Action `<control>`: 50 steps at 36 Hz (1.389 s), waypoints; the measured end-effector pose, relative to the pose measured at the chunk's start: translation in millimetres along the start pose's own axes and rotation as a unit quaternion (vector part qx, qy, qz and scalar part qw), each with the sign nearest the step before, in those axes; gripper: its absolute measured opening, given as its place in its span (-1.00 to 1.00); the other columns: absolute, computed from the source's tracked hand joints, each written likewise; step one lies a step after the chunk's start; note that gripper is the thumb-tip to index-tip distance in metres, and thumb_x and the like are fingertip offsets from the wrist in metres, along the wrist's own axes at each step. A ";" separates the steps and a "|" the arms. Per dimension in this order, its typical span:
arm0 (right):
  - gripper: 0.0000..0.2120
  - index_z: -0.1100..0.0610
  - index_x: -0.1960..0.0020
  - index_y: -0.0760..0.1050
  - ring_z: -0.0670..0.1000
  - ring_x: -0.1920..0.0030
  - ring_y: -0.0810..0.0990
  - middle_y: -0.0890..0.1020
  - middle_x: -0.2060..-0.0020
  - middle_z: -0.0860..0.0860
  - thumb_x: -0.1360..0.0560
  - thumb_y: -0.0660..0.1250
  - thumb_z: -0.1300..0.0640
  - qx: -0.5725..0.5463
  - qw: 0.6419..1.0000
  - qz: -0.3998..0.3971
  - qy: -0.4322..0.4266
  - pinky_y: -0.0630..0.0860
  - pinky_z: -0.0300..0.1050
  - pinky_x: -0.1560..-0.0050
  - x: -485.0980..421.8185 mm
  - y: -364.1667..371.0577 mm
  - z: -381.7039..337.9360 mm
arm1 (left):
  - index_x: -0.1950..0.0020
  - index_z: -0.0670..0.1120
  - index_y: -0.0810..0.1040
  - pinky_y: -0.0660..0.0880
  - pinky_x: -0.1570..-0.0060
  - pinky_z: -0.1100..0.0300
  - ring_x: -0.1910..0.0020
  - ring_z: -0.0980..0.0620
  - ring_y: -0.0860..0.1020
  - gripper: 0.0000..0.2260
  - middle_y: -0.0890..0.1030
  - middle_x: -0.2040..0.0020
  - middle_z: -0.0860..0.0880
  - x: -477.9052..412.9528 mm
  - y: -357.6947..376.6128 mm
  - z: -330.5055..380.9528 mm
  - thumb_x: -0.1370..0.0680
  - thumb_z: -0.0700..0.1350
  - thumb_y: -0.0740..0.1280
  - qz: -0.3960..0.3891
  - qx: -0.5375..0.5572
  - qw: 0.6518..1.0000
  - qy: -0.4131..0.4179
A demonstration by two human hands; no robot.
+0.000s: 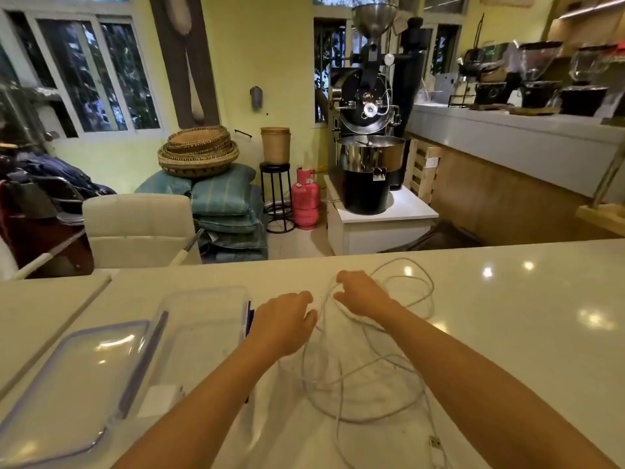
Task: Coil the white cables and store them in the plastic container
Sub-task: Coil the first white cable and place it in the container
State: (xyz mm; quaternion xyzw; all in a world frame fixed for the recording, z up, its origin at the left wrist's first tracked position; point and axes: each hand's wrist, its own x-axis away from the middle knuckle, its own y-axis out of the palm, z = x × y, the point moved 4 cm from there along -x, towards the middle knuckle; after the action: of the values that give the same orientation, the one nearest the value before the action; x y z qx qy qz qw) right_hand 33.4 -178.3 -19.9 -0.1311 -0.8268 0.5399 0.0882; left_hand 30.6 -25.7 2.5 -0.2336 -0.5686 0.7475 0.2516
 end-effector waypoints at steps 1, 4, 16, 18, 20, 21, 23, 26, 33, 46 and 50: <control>-0.66 0.26 -0.25 0.35 0.17 -0.22 0.45 0.48 -0.23 0.21 -0.52 0.19 0.14 0.017 1.000 -0.020 0.005 0.39 0.02 -0.20 -2.7 5.7 -0.8 | -0.31 -0.04 0.34 0.42 -0.11 0.04 -0.19 -0.08 0.47 -0.67 0.51 -0.25 -0.06 0.3 -2.1 -2.1 -0.58 0.02 0.08 -0.003 0.004 1.000 -0.005; -0.68 0.26 -0.22 0.35 0.17 -0.18 0.47 0.49 -0.21 0.21 -0.52 0.19 0.14 0.060 0.997 -0.058 0.012 0.42 0.01 -0.15 -6.3 20.1 1.5 | -0.30 -0.02 0.36 0.42 -0.12 0.05 -0.18 -0.06 0.48 -0.68 0.52 -0.25 -0.04 -1.7 -3.6 -10.2 -0.58 0.01 0.09 0.012 0.015 1.000 -0.001; -0.72 0.29 -0.23 0.30 0.19 -0.15 0.51 0.49 -0.18 0.21 -0.53 0.04 0.32 0.178 0.982 -0.055 -0.004 0.45 0.00 -0.10 -13.7 34.8 7.9 | -0.31 -0.03 0.36 0.41 -0.12 0.13 -0.21 0.00 0.46 -0.69 0.39 -0.36 0.03 -8.3 -8.6 -16.3 -0.58 -0.04 0.10 0.026 0.027 0.998 0.046; -0.69 0.28 -0.27 0.25 0.19 -0.11 0.52 0.51 -0.16 0.23 -0.53 0.04 0.32 0.154 0.987 -0.046 -0.010 0.46 -0.01 -0.03 -10.1 24.1 4.9 | -0.34 -0.03 0.33 0.39 -0.17 0.13 -0.27 0.01 0.41 -0.68 0.36 -0.37 0.02 -11.2 -13.4 -16.1 -0.58 -0.06 0.10 0.032 0.027 0.998 0.056; -0.69 0.26 -0.28 0.23 0.20 -0.01 0.54 0.53 -0.11 0.25 -0.54 0.04 0.30 0.119 0.992 -0.030 -0.028 0.44 -0.01 0.09 -5.6 8.2 0.8 | -0.37 -0.04 0.27 0.36 -0.21 0.13 -0.31 0.02 0.36 -0.65 0.32 -0.40 0.01 -15.6 -20.1 -15.4 -0.58 -0.08 0.11 0.038 0.032 0.996 0.068; -0.74 0.24 -0.23 0.26 0.18 0.07 0.52 0.54 -0.06 0.26 -0.55 0.04 0.29 0.096 0.994 -0.022 -0.040 0.40 -0.03 0.16 -2.5 -1.6 -1.5 | -0.40 -0.04 0.23 0.35 -0.22 0.12 -0.33 0.01 0.34 -0.62 0.28 -0.42 0.00 -18.0 -24.8 -14.6 -0.58 -0.08 0.12 0.042 0.038 0.996 0.074; -0.84 0.22 -0.11 0.32 0.11 0.20 0.44 0.54 0.04 0.23 -0.56 0.04 0.27 0.039 0.997 -0.004 -0.059 0.34 -0.07 0.24 4.9 -23.2 -6.1 | -0.44 -0.06 0.11 0.33 -0.25 0.10 -0.37 -0.02 0.29 -0.53 0.18 -0.47 -0.02 -23.0 -35.4 -11.9 -0.56 -0.07 0.16 0.046 0.062 0.994 0.075; -0.89 0.17 0.02 0.33 0.06 0.24 0.40 0.47 0.26 0.07 -0.58 0.04 0.22 -0.034 0.995 0.020 -0.094 0.30 -0.12 0.29 19.2 -59.0 -15.4 | -0.47 -0.05 -0.03 0.18 -0.38 0.06 -0.46 -0.03 0.14 -0.38 0.06 -0.52 -0.04 -28.5 -55.0 -5.0 -0.53 -0.06 0.25 0.041 0.152 0.985 0.070; -0.86 0.04 0.10 0.34 -0.11 0.33 0.37 0.41 0.34 -0.10 -0.58 0.06 0.18 -0.114 0.976 0.078 -0.170 0.31 -0.31 0.33 54.3 -135.2 -34.3 | -0.47 0.03 -0.02 0.20 -0.23 0.14 -0.40 0.00 0.22 -0.29 0.19 -0.48 -0.02 -27.8 -99.6 20.4 -0.45 0.02 0.33 -0.017 0.370 0.924 0.099; -0.75 0.09 0.16 0.45 -0.13 0.47 0.34 0.40 0.40 0.03 -0.56 0.07 0.30 -0.400 0.876 0.125 -0.237 0.28 -0.31 0.44 74.9 -195.5 -34.0 | 0.06 -0.12 0.57 0.58 0.19 0.25 0.38 0.10 0.58 -0.74 0.61 0.39 0.01 5.4 -126.3 59.3 -0.51 -0.04 0.14 -0.116 0.624 0.739 0.227; -0.77 0.09 0.18 0.44 -0.13 0.50 0.33 0.40 0.41 0.04 -0.55 0.08 0.28 -0.468 0.845 0.137 -0.221 0.27 -0.30 0.44 71.9 -185.3 -37.1 | 0.15 -0.10 0.61 0.45 0.46 0.31 0.54 0.16 0.41 -0.66 0.50 0.49 0.05 17.4 -131.5 78.2 -0.55 -0.06 0.06 -0.157 0.676 0.669 0.265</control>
State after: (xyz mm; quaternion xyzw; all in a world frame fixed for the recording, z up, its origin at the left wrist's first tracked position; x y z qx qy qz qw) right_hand -46.8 -194.5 165.0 -0.1458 -0.9525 0.1103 -0.2434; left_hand -17.9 -42.0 147.8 -0.0952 0.1554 0.7832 0.5944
